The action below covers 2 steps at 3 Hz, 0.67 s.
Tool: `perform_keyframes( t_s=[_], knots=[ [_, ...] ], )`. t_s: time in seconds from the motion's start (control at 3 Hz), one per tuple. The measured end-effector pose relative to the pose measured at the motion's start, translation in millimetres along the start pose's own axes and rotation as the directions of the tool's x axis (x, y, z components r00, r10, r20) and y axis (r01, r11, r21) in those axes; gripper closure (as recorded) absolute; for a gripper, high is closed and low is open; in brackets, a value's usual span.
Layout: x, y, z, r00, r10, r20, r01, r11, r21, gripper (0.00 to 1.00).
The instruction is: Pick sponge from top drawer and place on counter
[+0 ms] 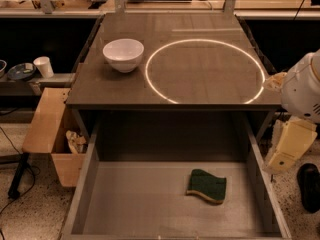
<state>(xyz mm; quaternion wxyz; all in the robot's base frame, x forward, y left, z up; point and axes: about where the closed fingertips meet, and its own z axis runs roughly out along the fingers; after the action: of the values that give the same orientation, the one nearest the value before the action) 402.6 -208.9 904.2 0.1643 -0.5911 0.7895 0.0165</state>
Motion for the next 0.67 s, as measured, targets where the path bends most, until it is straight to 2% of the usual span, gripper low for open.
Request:
perform_keyframes(
  t_s=[0.67],
  knots=[
    [3.2, 13.2, 21.1, 1.0, 0.014, 0.011, -0.014, 0.9993, -0.036, 0.0]
  ],
)
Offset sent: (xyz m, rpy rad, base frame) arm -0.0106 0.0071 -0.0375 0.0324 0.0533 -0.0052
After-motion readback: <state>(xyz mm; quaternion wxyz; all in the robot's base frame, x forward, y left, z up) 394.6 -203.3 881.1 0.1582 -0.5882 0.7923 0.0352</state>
